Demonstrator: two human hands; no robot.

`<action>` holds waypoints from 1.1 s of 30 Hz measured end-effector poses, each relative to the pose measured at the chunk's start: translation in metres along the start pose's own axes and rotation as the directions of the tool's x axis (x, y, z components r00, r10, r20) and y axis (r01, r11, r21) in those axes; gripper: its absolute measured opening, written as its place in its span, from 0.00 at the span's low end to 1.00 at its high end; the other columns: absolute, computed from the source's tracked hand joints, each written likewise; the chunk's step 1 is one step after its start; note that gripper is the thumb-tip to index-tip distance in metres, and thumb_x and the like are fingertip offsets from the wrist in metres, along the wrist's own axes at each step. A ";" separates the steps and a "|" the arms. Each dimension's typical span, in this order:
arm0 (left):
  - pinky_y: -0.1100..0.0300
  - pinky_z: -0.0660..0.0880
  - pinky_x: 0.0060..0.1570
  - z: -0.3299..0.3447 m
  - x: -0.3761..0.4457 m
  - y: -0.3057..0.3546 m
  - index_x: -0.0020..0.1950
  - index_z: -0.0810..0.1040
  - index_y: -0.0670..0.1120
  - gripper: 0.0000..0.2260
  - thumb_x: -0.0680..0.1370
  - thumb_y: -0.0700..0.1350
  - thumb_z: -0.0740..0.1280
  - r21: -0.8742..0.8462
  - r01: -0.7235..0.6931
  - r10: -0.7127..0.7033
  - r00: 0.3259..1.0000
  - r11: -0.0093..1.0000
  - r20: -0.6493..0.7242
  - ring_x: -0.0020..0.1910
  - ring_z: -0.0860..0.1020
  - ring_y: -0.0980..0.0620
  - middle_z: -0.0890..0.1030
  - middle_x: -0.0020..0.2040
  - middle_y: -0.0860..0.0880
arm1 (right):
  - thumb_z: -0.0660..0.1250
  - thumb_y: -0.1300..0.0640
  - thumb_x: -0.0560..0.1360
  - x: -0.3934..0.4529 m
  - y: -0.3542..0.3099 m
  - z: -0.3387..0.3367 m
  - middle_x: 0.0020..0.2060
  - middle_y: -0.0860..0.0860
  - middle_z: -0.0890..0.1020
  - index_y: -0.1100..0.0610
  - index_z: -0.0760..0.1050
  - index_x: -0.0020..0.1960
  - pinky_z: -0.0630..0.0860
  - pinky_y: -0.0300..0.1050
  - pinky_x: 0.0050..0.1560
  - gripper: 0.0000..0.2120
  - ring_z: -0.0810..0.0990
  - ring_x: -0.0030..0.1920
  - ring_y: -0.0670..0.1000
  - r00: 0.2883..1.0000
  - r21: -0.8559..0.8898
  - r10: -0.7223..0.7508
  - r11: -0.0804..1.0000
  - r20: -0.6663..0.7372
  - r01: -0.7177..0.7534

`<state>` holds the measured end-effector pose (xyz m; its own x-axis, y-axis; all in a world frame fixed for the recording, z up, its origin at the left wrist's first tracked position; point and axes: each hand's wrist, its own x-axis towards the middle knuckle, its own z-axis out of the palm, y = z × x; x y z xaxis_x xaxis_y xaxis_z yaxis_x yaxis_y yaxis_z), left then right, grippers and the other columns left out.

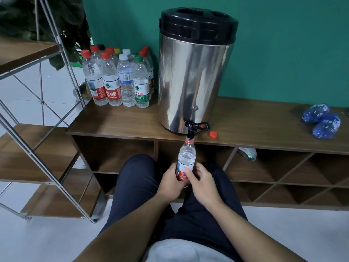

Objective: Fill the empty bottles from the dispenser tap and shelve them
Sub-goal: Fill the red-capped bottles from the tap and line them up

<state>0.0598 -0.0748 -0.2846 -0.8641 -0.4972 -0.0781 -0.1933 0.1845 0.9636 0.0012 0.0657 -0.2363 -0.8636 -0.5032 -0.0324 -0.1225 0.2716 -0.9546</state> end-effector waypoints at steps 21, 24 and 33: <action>0.65 0.79 0.56 -0.001 0.013 -0.001 0.66 0.79 0.53 0.26 0.73 0.39 0.85 0.004 0.036 -0.036 0.999 0.999 -0.016 0.55 0.85 0.62 0.87 0.57 0.57 | 0.67 0.50 0.86 0.063 -0.136 -0.040 0.35 0.47 0.83 0.50 0.87 0.53 0.78 0.44 0.43 0.10 0.80 0.36 0.45 0.957 0.036 -0.174 0.982 -0.230 0.187; 0.66 0.78 0.56 -0.001 0.013 0.000 0.67 0.79 0.53 0.26 0.73 0.39 0.84 -0.003 0.032 -0.032 0.999 0.999 -0.017 0.55 0.85 0.61 0.86 0.58 0.57 | 0.67 0.53 0.86 0.067 -0.136 -0.039 0.33 0.48 0.80 0.51 0.88 0.52 0.78 0.45 0.41 0.10 0.78 0.36 0.45 0.966 0.052 -0.152 0.985 -0.211 0.167; 0.72 0.77 0.55 -0.003 0.014 -0.001 0.70 0.78 0.54 0.29 0.74 0.38 0.84 -0.004 -0.003 0.003 1.000 1.000 -0.010 0.56 0.83 0.65 0.86 0.59 0.58 | 0.67 0.58 0.84 0.077 -0.139 -0.033 0.29 0.46 0.74 0.54 0.86 0.48 0.63 0.46 0.33 0.11 0.66 0.30 0.47 0.992 0.190 -0.028 0.980 -0.125 0.051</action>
<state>0.0498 -0.0846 -0.2861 -0.8600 -0.5050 -0.0732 -0.1891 0.1822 0.9649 -0.0643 0.0165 -0.0965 -0.9143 -0.4039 0.0315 -0.0716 0.0845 -0.9938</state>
